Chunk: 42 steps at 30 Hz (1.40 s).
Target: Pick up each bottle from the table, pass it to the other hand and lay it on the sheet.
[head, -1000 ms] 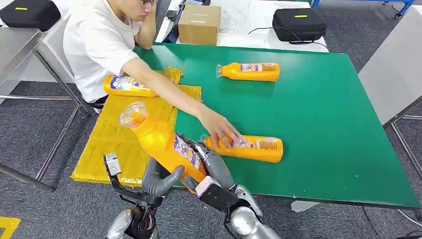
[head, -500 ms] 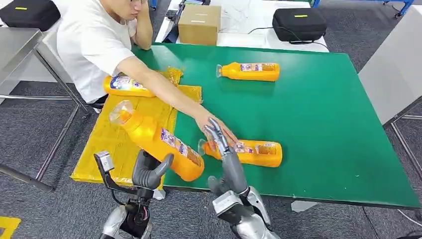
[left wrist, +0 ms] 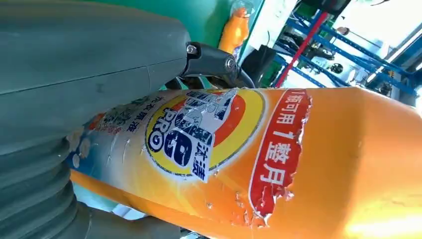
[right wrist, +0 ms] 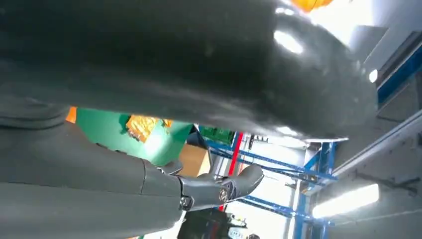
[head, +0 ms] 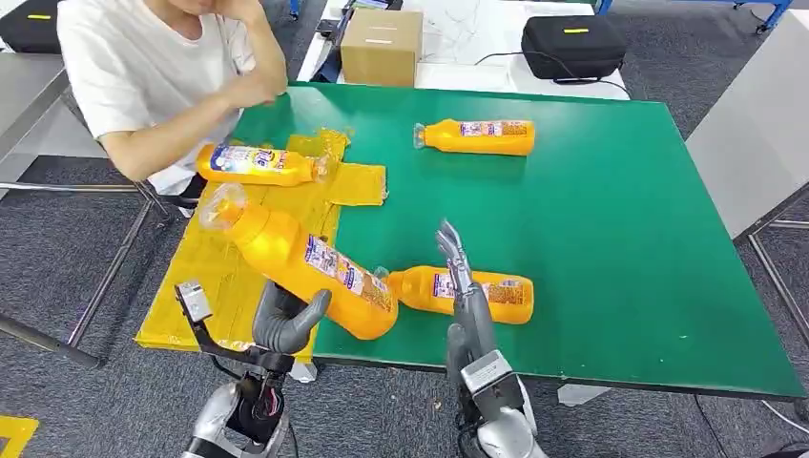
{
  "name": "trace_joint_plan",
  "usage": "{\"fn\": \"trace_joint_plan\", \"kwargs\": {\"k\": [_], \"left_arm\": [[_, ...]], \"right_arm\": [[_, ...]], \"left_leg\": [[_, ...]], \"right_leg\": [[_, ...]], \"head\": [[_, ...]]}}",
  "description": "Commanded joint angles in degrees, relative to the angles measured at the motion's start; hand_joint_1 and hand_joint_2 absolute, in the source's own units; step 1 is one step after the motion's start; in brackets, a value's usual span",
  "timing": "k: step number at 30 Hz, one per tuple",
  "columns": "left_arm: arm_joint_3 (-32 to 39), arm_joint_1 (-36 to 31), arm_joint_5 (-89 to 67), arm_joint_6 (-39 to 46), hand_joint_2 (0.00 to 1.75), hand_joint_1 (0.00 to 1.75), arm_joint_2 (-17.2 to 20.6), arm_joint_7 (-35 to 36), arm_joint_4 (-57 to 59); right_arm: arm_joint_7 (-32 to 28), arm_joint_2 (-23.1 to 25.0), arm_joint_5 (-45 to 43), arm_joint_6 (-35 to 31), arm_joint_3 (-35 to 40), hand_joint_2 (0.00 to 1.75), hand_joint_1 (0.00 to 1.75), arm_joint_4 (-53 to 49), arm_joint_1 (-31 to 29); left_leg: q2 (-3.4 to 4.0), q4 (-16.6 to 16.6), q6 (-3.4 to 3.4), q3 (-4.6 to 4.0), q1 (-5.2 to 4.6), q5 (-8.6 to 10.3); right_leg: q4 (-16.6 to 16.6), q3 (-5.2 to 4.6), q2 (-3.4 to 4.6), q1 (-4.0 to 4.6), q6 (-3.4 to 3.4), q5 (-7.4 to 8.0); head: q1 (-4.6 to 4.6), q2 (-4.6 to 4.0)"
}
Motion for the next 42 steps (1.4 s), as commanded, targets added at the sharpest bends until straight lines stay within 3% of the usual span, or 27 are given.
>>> {"fn": "trace_joint_plan", "kwargs": {"k": [1,3,6,10,11,16,22,27,31,34,41,42], "left_arm": [[1.3,-3.6,-7.9,4.9,1.75,1.75,1.0,-3.6,2.4],[1.3,-6.1,-22.2,17.0,1.75,1.75,2.2,-8.5,4.0],[2.4,-9.7,-36.1,28.7,1.75,1.75,3.3,-10.0,7.3],[3.4,-10.2,-36.4,28.4,1.75,1.75,3.1,-10.0,7.8],[1.9,-11.1,-45.8,35.5,1.75,1.75,4.2,-9.1,9.6],[5.5,-15.3,-55.6,41.9,1.75,1.75,4.6,-5.5,18.0],[9.6,-19.0,-60.4,43.6,1.75,1.75,6.8,-3.4,23.1],[6.6,-25.4,-80.3,43.7,1.75,1.75,10.0,8.7,35.4],[6.5,-27.3,-85.7,40.0,1.75,1.75,10.7,13.7,40.1],[2.8,-30.1,-94.7,35.2,1.75,1.75,11.8,21.1,45.6],[3.1,-31.2,-97.2,28.8,1.75,1.75,11.9,22.6,48.3],[3.2,-31.3,-97.4,28.5,1.75,1.5,12.0,22.6,48.5]], "right_arm": [[-0.6,-0.2,-0.1,0.7,-3.0,0.0,0.0,-0.8,0.5],[-1.0,-0.5,0.2,0.2,-4.0,0.0,0.0,-2.2,1.7],[-1.9,-1.0,1.0,-1.2,-5.5,0.0,0.0,-4.2,3.4],[-2.0,-1.1,1.2,-1.2,-5.9,0.0,0.0,-4.8,3.8],[-2.1,-1.0,1.4,-1.5,-6.4,0.0,0.0,-5.1,4.2],[-2.5,-0.3,0.6,-0.3,-8.2,0.0,0.0,-5.7,5.3],[-2.7,0.8,0.7,0.0,-7.4,0.0,0.0,-3.1,4.4],[-2.5,1.1,-0.2,1.1,-8.5,0.0,0.0,-2.9,4.7],[-2.3,1.7,-0.3,1.9,-9.4,0.0,0.0,-2.9,4.9],[-1.8,2.2,-0.2,2.9,-9.7,0.0,0.0,-2.5,4.7],[-1.5,2.8,-0.2,3.5,-10.3,0.0,0.0,-1.6,4.5],[-1.5,2.8,-0.2,3.5,-10.4,0.0,0.0,-1.4,4.4]], "left_leg": [[-0.08,0.0,-0.05,0.11,0.05,-0.03],[-0.11,0.0,-0.07,0.2,0.05,-0.07],[-0.22,0.0,-0.08,0.15,0.05,0.0],[-0.13,-0.1,-0.06,0.15,0.03,0.0],[-0.06,-0.1,-0.04,0.1,0.0,0.0],[-0.17,-0.1,-0.04,0.17,0.0,0.02],[0.0,-0.1,-0.07,0.16,0.02,0.01],[-0.12,-0.1,-0.12,0.3,0.09,0.0],[0.02,-0.1,-0.06,0.16,0.04,0.03],[-0.04,-0.1,-0.1,0.27,0.08,0.0],[0.03,0.0,-0.08,0.16,0.06,0.01],[0.0,0.0,-0.1,0.24,0.1,-0.03]], "right_leg": [[0.0,0.14,-0.08,0.05,-0.07,-0.05],[0.0,0.24,-0.11,0.06,-0.09,-0.09],[0.0,0.22,-0.22,0.06,-0.1,-0.07],[0.0,0.19,-0.12,0.03,-0.08,-0.04],[0.0,0.12,-0.05,0.0,-0.05,-0.02],[0.0,0.21,-0.17,0.0,-0.06,-0.05],[0.0,0.14,0.01,0.02,-0.08,0.0],[-0.1,0.32,-0.11,0.09,-0.12,-0.06],[0.0,0.15,0.02,0.03,-0.06,0.01],[0.0,0.29,-0.05,0.07,-0.11,-0.04],[0.0,0.15,0.03,0.06,-0.08,-0.01],[0.0,0.26,0.0,0.09,-0.11,-0.04]], "head": [[0.0,0.0],[0.0,0.0],[0.0,0.0],[0.02,0.0],[0.0,0.0],[0.02,0.0],[0.02,0.0],[0.0,0.0],[0.02,0.0],[0.02,0.0],[0.02,0.0],[0.02,0.0]]}}
